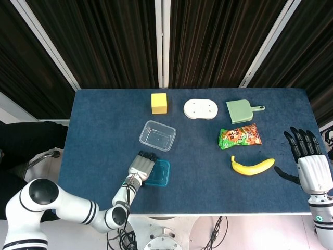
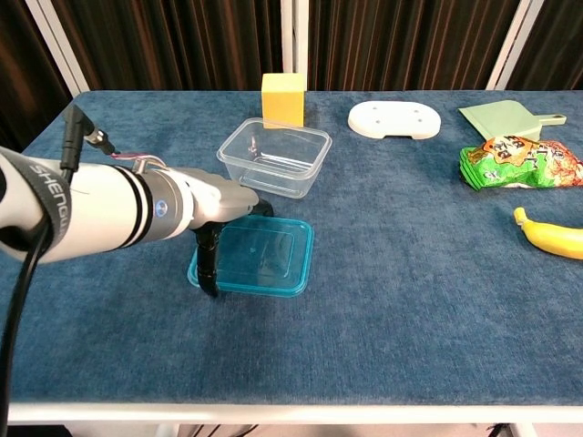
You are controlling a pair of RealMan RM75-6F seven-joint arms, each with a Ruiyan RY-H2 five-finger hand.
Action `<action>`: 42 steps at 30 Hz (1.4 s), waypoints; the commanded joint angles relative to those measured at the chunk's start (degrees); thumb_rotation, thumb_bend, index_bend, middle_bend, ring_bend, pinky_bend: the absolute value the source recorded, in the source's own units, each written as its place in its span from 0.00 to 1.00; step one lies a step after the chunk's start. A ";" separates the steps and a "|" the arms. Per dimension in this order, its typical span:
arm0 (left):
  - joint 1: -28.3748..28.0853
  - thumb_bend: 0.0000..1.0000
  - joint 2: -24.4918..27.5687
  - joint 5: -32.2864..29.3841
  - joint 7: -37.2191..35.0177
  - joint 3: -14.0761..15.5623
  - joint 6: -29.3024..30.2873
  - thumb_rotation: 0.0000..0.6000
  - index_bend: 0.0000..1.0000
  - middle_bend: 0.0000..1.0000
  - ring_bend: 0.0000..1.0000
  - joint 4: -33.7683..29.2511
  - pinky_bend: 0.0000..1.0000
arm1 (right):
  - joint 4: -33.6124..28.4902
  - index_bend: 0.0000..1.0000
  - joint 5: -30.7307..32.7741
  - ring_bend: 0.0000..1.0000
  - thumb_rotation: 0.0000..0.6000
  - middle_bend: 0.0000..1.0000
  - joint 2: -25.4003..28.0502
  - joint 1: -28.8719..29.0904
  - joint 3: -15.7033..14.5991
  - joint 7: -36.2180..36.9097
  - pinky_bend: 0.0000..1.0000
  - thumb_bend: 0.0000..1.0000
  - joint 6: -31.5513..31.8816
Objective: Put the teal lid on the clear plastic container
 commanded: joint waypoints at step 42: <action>-8.02 0.31 11.31 42.49 -33.12 -2.17 -43.99 1.00 0.30 0.23 0.09 31.24 0.05 | -6.74 0.00 1.92 0.00 1.00 0.00 1.73 -2.78 1.07 -7.80 0.00 0.04 -0.38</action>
